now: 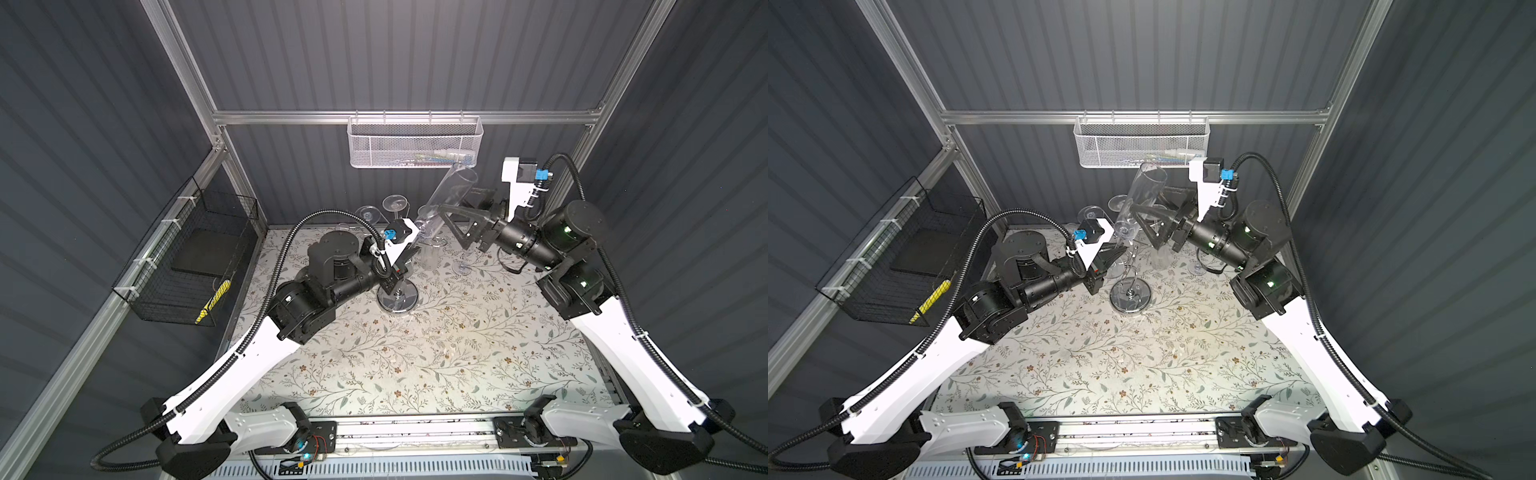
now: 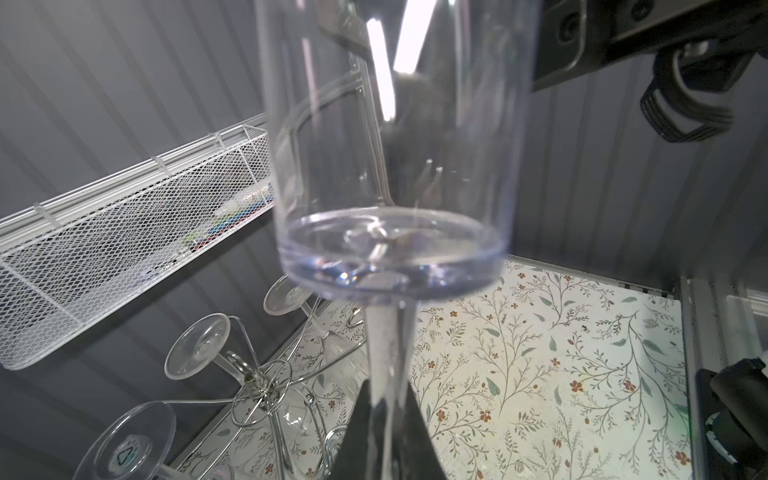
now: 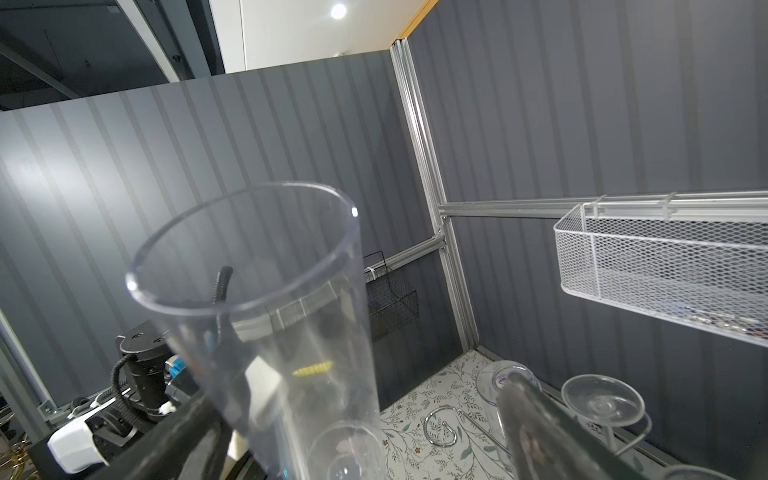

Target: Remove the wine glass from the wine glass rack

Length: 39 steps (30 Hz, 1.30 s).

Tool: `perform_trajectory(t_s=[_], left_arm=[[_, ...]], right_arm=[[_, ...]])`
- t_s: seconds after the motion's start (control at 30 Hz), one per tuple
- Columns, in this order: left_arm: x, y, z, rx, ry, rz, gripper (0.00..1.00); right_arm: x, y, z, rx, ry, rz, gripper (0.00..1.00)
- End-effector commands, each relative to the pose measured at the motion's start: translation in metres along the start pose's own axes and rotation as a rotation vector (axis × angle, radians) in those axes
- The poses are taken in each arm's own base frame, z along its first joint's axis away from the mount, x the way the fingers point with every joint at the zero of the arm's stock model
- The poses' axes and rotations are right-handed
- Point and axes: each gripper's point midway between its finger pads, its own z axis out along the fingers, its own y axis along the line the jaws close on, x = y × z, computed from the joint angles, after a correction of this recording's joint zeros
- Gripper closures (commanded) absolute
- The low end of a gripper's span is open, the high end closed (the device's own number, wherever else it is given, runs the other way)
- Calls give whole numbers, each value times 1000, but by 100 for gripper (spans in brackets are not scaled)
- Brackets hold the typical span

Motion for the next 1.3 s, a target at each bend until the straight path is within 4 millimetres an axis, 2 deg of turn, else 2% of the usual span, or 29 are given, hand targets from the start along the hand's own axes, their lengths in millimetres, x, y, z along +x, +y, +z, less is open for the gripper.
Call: perform_trajectory(t_s=[0.0, 0.6, 0.73, 1.03, 1.27], left_arm=[[-17, 6, -6, -19, -36, 49, 100], [-2, 0, 10, 16, 28, 79, 100], [-5, 1, 10, 12, 20, 86, 100], [-5, 0, 12, 20, 13, 81, 100], [-4, -1, 14, 24, 13, 79, 100]], right_arm=[[-9, 16, -2, -45, -5, 0, 3], [1, 12, 2, -37, -8, -32, 19], [2, 9, 1, -20, -17, -40, 26], [5, 5, 1, -5, -21, -49, 50], [5, 7, -1, -13, -29, -71, 57]])
